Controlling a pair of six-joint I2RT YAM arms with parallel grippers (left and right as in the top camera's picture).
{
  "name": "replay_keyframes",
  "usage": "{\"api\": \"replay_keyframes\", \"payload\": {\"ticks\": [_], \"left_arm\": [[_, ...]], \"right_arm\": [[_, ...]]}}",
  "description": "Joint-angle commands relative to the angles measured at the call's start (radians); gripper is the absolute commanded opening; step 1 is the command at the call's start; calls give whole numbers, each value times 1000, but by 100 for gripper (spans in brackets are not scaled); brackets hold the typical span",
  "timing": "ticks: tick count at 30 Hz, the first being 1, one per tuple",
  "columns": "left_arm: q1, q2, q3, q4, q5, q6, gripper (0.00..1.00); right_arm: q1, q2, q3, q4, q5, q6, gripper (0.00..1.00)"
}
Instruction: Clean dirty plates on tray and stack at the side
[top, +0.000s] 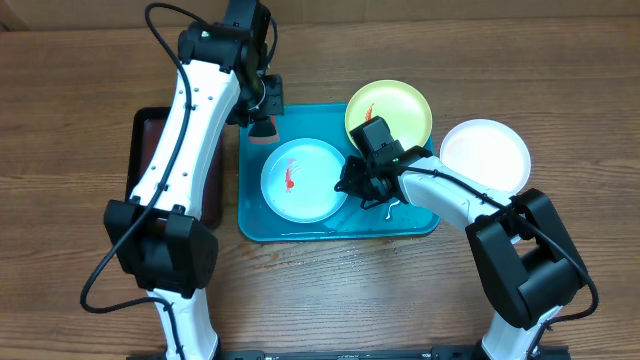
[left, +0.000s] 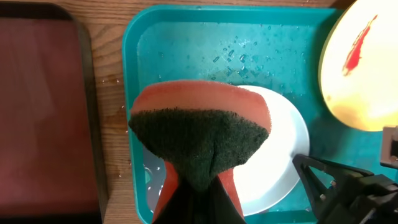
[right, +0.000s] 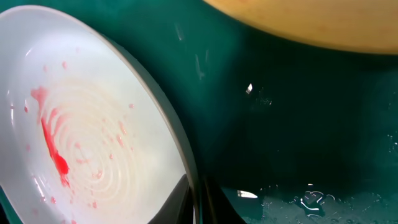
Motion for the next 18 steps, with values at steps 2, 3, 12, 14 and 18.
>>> {"api": "replay_keyframes", "payload": {"ticks": [2, 3, 12, 14, 18], "left_arm": [[-8, 72, 14, -11, 21, 41, 4], [-9, 91, 14, -15, 44, 62, 4], [-51, 251, 14, -45, 192, 264, 4], [-53, 283, 14, -62, 131, 262, 4], [-53, 326, 13, -90, 26, 224, 4]], "right_arm": [[0, 11, 27, 5, 0, 1, 8], [2, 13, 27, 6, 0, 1, 8], [2, 15, 27, 7, -4, 4, 4], [2, 15, 27, 7, -4, 4, 4], [2, 15, 27, 7, -3, 4, 4]]}}
